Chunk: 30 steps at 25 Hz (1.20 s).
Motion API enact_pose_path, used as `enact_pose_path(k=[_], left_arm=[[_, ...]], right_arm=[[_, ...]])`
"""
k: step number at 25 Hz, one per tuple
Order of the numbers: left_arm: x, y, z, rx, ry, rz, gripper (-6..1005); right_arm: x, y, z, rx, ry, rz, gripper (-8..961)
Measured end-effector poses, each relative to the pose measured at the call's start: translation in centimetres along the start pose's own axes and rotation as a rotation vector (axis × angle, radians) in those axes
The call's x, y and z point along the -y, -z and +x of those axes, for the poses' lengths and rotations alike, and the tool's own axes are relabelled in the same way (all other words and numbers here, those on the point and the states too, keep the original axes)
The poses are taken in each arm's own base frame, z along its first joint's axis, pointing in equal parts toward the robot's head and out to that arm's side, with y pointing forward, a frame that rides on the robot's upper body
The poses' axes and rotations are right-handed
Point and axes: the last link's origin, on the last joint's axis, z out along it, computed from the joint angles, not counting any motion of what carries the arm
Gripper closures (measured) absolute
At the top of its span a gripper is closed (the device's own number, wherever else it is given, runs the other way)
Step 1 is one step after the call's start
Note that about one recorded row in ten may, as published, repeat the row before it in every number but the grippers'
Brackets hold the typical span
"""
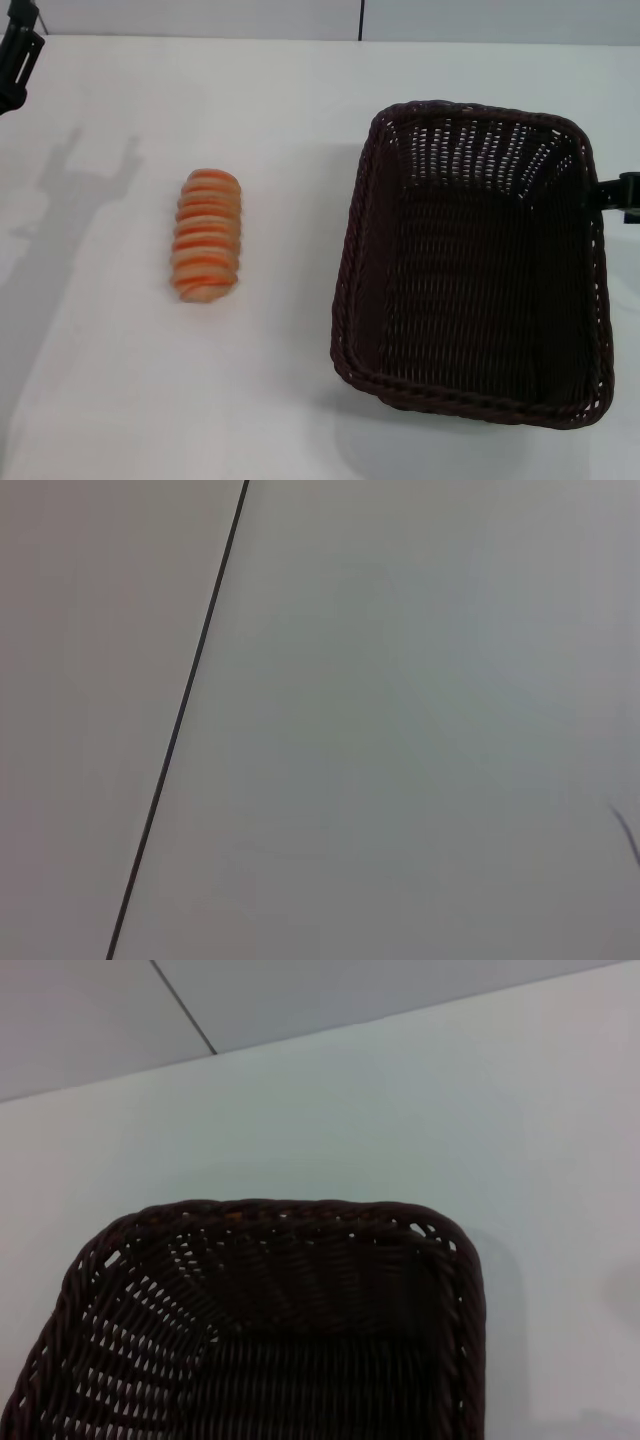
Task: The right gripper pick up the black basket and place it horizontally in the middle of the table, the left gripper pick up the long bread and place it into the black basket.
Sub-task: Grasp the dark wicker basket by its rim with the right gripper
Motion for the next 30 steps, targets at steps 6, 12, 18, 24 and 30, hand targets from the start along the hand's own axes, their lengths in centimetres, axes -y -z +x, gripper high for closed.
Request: enact_pose_path(k=[6, 12, 18, 24, 30], left_arm=[[0.0, 0.0, 0.0, 0.0, 0.001, -0.001, 202], [0.0, 0.0, 0.0, -0.001, 0.001, -0.002, 202], [0.0, -0.1, 0.0, -0.003, 0.001, -0.003, 202], [0.0, -0.1, 0.0, -0.003, 0.001, -0.003, 202], [0.0, -0.1, 0.0, -0.005, 0.002, 0.0, 202]], right_arm=[[0.1, -1.2, 0.3, -0.016, -0.006, -0.008, 286], [0.0, -2.1, 0.5, -0.031, -0.006, -0.014, 287], [-0.2, -3.0, 0.8, -0.045, -0.002, -0.022, 285], [-0.6, -3.8, 1.1, -0.054, -0.002, -0.048, 302], [-0.6, -4.4, 1.3, -0.067, -0.003, -0.049, 333]])
